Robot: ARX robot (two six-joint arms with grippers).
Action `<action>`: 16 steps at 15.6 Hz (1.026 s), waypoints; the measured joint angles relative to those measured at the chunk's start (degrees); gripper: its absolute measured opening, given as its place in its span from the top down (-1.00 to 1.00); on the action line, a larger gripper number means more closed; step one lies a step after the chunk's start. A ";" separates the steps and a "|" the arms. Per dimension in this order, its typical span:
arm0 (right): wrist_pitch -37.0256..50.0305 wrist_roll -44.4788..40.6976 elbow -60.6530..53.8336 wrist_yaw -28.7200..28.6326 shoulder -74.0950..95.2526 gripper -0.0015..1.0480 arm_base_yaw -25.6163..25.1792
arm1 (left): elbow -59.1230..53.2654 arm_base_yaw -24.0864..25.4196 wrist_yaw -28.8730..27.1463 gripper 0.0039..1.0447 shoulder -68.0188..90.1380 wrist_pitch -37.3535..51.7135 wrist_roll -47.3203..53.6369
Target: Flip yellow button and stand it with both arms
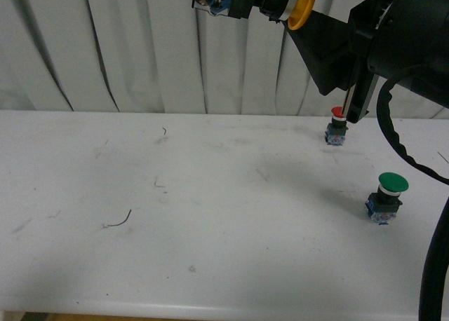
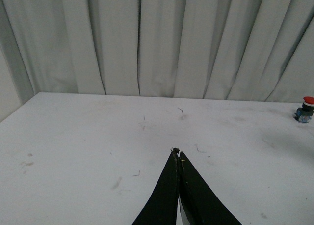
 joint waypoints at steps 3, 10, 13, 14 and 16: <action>-0.22 -3.91 0.02 0.02 -1.03 0.35 -0.55 | 0.00 0.00 0.00 0.50 0.00 0.04 -0.02; -30.42 -52.48 15.74 17.86 -1.97 0.36 -14.99 | 0.00 0.00 0.00 -0.87 0.00 0.04 0.07; -36.28 -68.70 19.56 24.74 1.84 0.36 -16.61 | 0.00 0.00 0.02 -0.88 0.00 0.04 0.07; -37.48 -70.99 20.52 25.05 2.97 0.36 -16.59 | 0.00 0.00 0.02 -0.88 0.00 0.02 0.07; -41.88 -74.20 24.81 26.32 7.02 0.36 -16.59 | 0.00 0.00 0.02 -0.88 0.00 0.04 0.07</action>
